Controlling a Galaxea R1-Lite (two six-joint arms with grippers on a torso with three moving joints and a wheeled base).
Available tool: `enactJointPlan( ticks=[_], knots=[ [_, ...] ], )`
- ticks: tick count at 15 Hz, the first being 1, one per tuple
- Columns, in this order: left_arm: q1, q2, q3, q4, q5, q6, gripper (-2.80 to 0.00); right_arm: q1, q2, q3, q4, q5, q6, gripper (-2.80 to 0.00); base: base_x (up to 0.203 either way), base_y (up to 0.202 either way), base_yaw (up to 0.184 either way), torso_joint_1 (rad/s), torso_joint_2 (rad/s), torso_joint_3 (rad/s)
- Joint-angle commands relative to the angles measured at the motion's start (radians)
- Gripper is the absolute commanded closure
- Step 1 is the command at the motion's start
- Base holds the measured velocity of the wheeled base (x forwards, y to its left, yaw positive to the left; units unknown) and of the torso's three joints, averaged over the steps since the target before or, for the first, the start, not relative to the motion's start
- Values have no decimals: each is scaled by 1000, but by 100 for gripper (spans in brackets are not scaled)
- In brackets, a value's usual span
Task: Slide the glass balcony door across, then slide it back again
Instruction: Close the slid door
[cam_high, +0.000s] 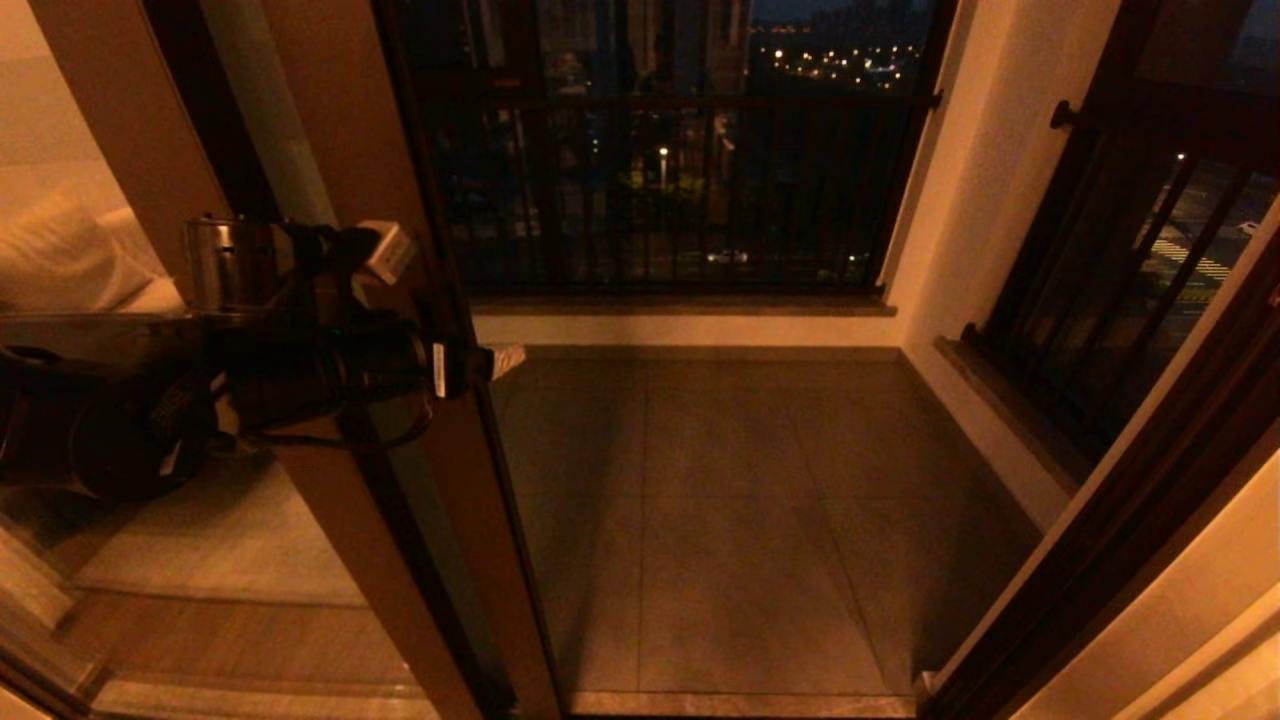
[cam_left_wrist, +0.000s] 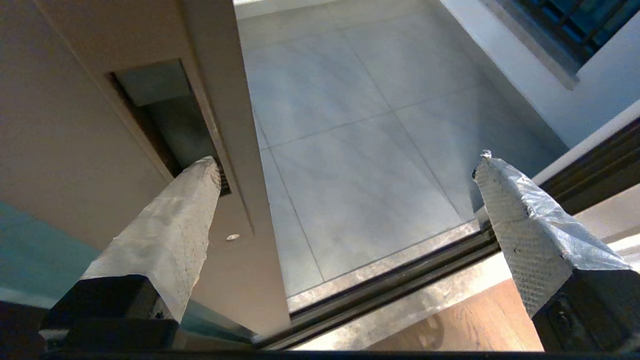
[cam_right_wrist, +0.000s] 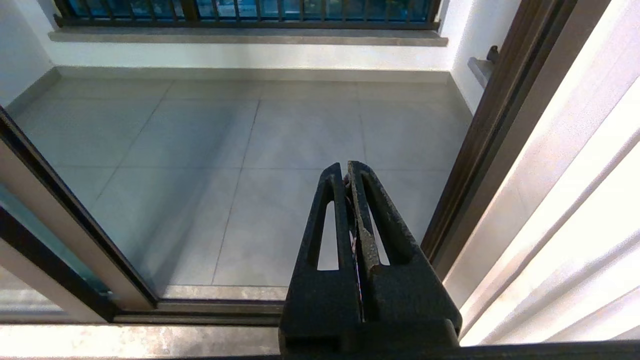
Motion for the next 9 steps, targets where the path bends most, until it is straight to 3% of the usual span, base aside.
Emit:
enactJointPlan(
  ticks=[1,5,9],
  knots=[
    [-6,7,1,-5,-5,-2,-280,0,-1,3,1,0,-1,0,0,0,0,0,0,0],
    [-4,50,5,-106,-29,-1,-280,2,-1,3,0,1,-1,0,0,0,0,0,0,0],
    [-11,63,5,-120,-31,-1,-280,0,-1,3,-1,1,-1,0,0,0,0,0,0,0]
  ],
)
